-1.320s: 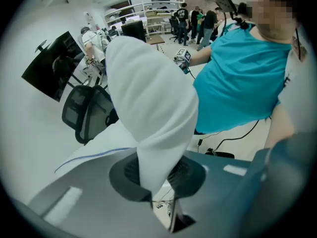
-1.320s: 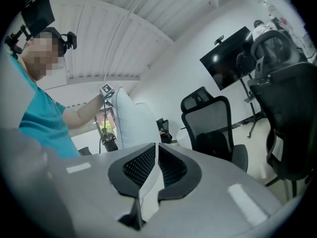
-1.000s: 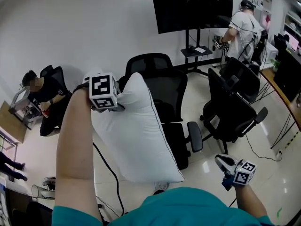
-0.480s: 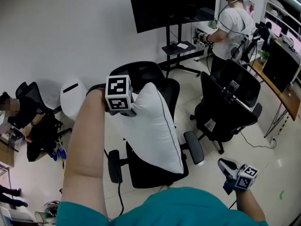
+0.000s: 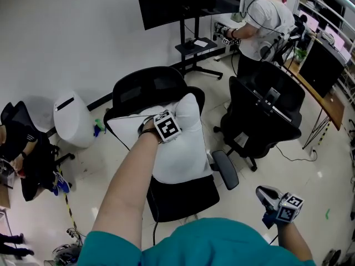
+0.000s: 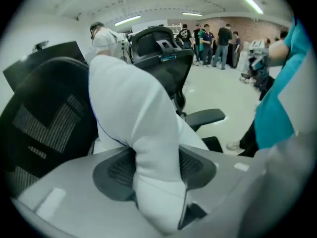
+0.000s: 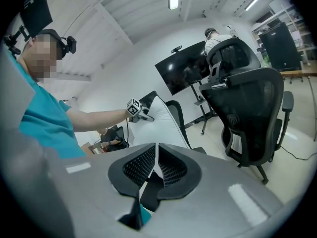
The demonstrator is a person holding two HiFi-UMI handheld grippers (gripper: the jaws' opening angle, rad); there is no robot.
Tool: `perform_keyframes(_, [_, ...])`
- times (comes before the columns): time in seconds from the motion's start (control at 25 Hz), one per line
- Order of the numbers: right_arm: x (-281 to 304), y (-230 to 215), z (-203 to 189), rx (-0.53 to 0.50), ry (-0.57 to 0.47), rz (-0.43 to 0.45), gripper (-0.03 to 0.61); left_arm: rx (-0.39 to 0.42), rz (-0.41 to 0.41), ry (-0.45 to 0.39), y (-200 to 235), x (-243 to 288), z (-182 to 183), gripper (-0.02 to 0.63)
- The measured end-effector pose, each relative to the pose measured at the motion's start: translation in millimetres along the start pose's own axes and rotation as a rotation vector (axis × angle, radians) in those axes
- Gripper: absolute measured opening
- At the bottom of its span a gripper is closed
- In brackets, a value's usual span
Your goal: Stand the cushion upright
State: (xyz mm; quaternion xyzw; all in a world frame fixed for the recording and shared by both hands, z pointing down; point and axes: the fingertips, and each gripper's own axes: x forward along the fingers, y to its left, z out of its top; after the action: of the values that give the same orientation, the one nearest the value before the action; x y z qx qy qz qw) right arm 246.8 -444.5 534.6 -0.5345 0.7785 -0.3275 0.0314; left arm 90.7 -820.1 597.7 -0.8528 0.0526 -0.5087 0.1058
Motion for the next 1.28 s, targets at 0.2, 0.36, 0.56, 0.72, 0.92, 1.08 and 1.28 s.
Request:
perform_keyframes(0.2, [5, 1, 2, -0.009, 0.014, 0.009, 0.021, 0.147, 0.236, -0.168, -13, -8, 35, 0.324])
perform_keyframes(0.36, [14, -4, 4, -0.033, 0.039, 0.028, 0.021, 0.139, 0.251, -0.297, -34, -45, 43, 0.422])
perform_keyframes(0.56, [32, -4, 8, -0.077, 0.092, 0.084, 0.021, 0.055, 0.351, -0.375, -39, -77, 26, 0.462])
perform_keyframes(0.72, [35, -5, 17, -0.102, 0.100, 0.151, 0.021, -0.056, 0.469, -0.309, -35, -92, 13, 0.483])
perform_keyframes(0.92, [29, -19, 30, -0.121, 0.100, 0.259, 0.021, -0.224, 0.643, -0.296, -32, -133, 14, 0.474])
perform_keyframes(1.08, [-2, -41, 33, -0.154, 0.127, 0.351, 0.021, -0.452, 0.651, -0.527, -70, -181, 48, 0.472])
perform_keyframes(1.28, [-55, -57, 42, -0.236, 0.154, 0.467, 0.020, -0.693, 0.599, -0.845, -189, -227, 83, 0.455])
